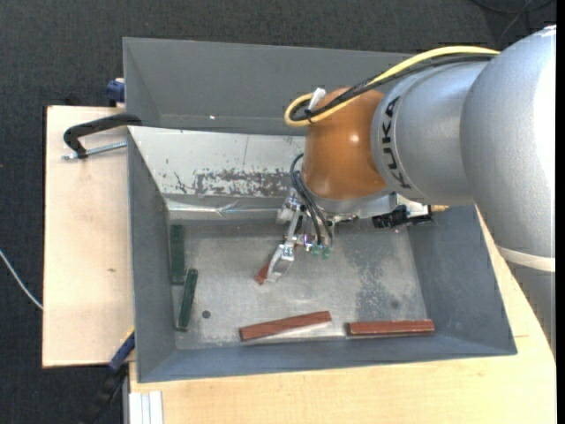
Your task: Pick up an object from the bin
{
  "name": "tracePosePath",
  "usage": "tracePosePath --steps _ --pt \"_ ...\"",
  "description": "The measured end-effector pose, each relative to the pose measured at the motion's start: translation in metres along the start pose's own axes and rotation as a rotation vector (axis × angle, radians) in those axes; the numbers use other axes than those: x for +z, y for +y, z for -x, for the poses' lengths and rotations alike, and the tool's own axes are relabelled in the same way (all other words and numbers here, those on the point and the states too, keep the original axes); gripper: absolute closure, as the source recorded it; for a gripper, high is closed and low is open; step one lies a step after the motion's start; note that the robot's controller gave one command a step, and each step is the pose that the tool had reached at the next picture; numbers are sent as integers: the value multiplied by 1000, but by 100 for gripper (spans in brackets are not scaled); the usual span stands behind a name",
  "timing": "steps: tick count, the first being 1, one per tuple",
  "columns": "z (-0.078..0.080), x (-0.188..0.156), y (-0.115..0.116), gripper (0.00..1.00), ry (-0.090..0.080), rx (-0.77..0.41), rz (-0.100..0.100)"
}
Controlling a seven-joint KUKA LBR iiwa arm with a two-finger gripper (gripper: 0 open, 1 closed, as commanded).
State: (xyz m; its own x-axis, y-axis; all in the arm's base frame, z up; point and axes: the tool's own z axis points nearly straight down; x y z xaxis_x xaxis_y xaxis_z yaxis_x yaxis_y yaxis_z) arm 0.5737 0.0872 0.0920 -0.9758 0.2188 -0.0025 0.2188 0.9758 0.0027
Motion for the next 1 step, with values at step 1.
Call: tracePosePath --steps 1 --pt "-61 14 -44 100 -24 -236 8"
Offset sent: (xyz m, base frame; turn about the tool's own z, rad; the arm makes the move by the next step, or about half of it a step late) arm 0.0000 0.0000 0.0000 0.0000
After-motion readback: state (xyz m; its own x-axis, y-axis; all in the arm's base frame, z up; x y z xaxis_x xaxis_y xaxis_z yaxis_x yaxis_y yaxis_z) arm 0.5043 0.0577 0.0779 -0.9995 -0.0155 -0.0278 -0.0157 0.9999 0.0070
